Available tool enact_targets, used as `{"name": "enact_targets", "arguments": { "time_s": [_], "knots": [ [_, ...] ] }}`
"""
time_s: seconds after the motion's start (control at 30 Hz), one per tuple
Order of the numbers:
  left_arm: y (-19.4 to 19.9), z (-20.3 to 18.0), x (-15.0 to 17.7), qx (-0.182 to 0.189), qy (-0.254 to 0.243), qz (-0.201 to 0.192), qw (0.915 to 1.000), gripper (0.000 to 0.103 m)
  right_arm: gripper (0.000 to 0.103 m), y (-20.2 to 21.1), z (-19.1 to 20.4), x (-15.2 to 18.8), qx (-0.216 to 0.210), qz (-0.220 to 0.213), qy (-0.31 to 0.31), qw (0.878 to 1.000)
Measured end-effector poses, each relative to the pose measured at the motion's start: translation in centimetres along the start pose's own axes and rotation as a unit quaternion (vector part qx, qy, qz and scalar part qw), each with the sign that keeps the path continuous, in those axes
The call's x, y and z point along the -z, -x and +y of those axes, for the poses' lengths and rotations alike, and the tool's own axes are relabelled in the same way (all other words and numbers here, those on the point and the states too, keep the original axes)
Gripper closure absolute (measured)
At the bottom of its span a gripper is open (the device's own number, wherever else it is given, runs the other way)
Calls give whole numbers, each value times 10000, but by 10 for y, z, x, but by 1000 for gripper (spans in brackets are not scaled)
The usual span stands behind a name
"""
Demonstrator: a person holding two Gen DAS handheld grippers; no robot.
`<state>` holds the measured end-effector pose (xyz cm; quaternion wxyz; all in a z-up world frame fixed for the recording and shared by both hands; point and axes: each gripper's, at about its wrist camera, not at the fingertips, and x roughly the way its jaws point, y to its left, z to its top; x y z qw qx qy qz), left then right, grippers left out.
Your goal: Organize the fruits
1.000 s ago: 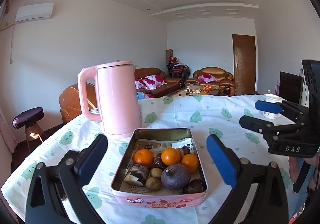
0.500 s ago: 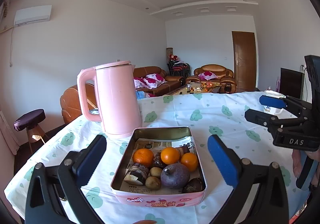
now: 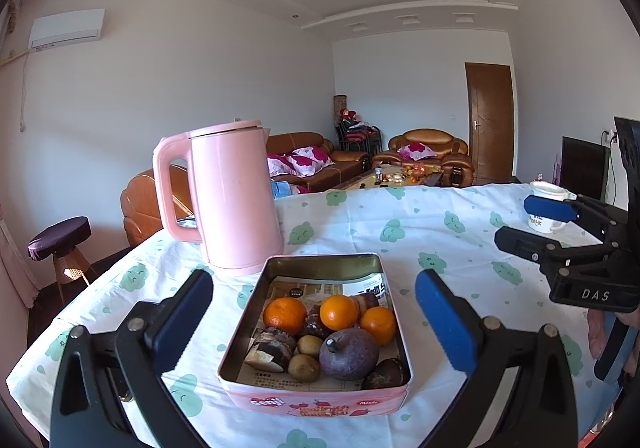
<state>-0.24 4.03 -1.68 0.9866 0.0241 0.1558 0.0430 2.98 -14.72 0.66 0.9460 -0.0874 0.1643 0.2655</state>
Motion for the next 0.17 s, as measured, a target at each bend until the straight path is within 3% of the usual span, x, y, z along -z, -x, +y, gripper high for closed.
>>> {"name": "enact_targets", "arguments": {
  "time_s": [0.17],
  "knots": [
    [1,-2,0,-38,-49,-52,10000,0,27,1,-6,2,33,32,-50,10000]
  ]
}}
